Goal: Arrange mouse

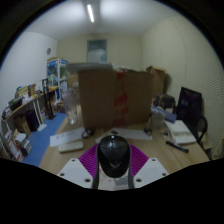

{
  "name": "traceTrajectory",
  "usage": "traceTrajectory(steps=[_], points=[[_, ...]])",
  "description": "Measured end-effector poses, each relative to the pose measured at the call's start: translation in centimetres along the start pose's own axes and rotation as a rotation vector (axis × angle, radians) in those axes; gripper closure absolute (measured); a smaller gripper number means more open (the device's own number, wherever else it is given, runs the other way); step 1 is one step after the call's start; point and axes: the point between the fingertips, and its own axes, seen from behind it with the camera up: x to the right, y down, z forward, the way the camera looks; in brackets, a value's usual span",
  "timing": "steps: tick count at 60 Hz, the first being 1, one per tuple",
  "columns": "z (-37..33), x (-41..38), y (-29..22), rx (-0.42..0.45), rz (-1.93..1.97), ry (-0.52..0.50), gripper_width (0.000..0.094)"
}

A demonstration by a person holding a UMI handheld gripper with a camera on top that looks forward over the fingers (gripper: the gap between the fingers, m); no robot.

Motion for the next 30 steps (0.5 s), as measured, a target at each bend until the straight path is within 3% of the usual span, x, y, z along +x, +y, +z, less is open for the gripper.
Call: traceTrajectory(steps=[17, 22, 30], points=[[6.6, 1.7, 10.9, -0.222, -0.02, -0.015, 0.0538], [6.9, 1.7, 10.7, -0.196, -0.037, -0.021, 0.0533], [7.0, 1.7, 10.5, -0.209, -0.027, -0.038, 0.0387]])
